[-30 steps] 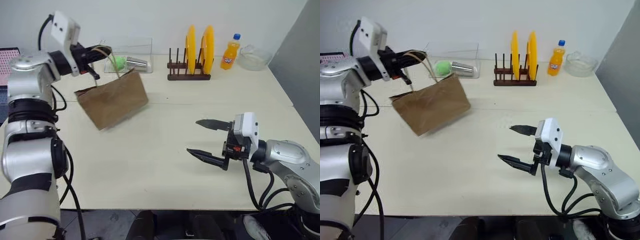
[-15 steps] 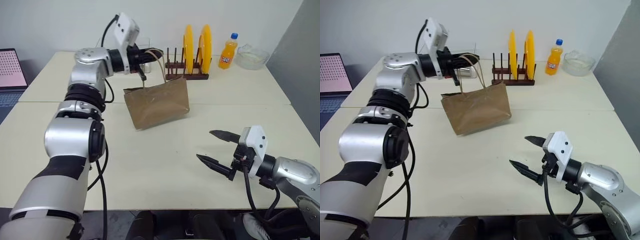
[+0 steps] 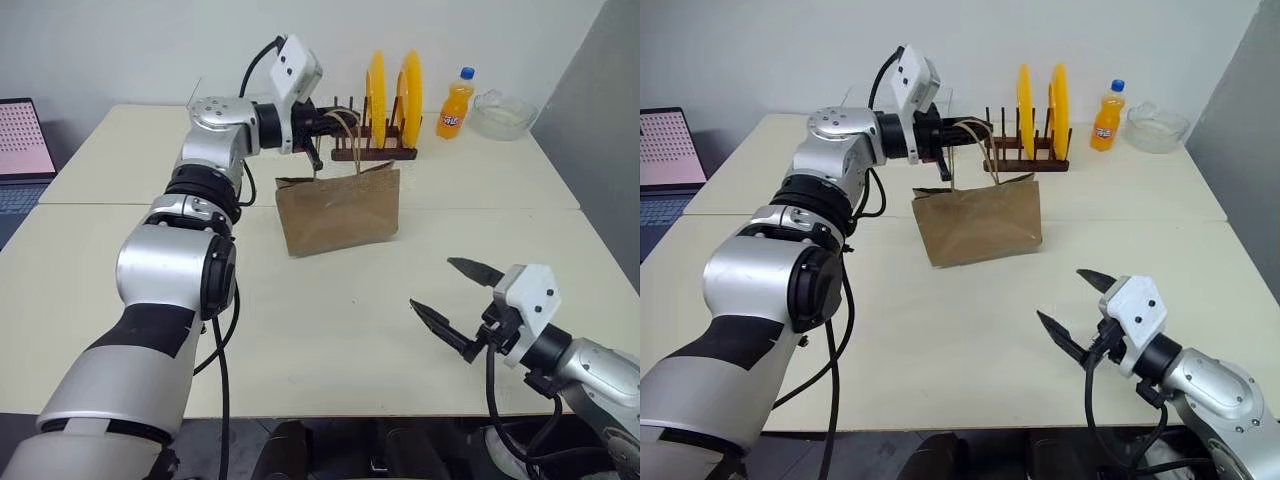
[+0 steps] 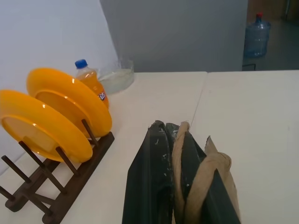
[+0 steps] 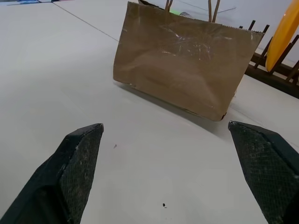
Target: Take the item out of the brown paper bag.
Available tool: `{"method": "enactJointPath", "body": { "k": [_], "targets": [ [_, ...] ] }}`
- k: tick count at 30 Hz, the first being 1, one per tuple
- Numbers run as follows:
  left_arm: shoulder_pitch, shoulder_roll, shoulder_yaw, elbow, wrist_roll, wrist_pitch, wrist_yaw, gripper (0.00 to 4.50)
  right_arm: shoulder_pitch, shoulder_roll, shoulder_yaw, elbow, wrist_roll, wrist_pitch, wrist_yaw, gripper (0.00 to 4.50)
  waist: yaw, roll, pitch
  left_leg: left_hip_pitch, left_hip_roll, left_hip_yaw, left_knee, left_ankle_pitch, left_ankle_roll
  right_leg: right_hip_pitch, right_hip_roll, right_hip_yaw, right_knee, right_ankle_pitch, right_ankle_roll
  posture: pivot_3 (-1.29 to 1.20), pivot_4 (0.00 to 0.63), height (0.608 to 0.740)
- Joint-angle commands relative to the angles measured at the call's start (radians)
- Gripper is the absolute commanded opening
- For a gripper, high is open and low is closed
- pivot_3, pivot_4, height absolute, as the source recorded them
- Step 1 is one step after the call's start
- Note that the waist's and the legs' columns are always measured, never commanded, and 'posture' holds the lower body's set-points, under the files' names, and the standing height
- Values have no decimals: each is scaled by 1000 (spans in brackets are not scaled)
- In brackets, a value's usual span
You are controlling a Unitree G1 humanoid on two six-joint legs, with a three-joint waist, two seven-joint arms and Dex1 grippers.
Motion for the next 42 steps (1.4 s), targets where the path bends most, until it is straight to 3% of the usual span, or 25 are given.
{"method": "enactJointPath", "body": {
  "k": [1, 19, 23, 34, 39, 42],
  "targets": [
    [-34, 2, -2, -17, 16, -47, 6, 34, -9, 9, 3, -52, -18, -32, -15, 4500, 0, 0, 0, 0, 0, 0, 0, 0, 0, 0, 0, 0, 0, 0, 0, 0, 150, 740],
    [-8, -10, -16, -18, 63, -98, -57, 34, -79, 22, 28, -59, 6, 6, -37, 4500, 0, 0, 0, 0, 0, 0, 0, 0, 0, 0, 0, 0, 1, 0, 0, 0, 150, 740],
    [5, -3, -28, -22, 78, -102, -78, 846, -83, 21, 38, -62, 4, 10, -39, 4500, 0, 0, 0, 0, 0, 0, 1, 0, 0, 0, 0, 0, 1, 0, 0, 0, 150, 740],
    [61, 85, -53, -61, 102, -164, -139, 4348, -119, 14, 73, -45, -3, 10, -29, 4500, -2, 0, 0, 1, 0, 0, 1, 0, 0, 0, 0, 1, 2, 0, 0, 0, 150, 740],
    [130, 143, -39, -130, 67, -148, -201, 4348, -164, 6, 104, -8, -45, -7, -19, 4500, -3, 0, 0, 1, 0, 0, 1, 0, 0, 0, 0, 1, 2, 0, 0, 0, 150, 740],
    [220, 188, -21, -275, 23, -98, -232, 4348, -229, 12, 114, 48, -3, -19, 36, 4500, -4, 0, 0, 1, 0, 0, 1, 0, 0, 0, 0, 0, 2, 0, 0, 0, 150, 740]
  ]
}}
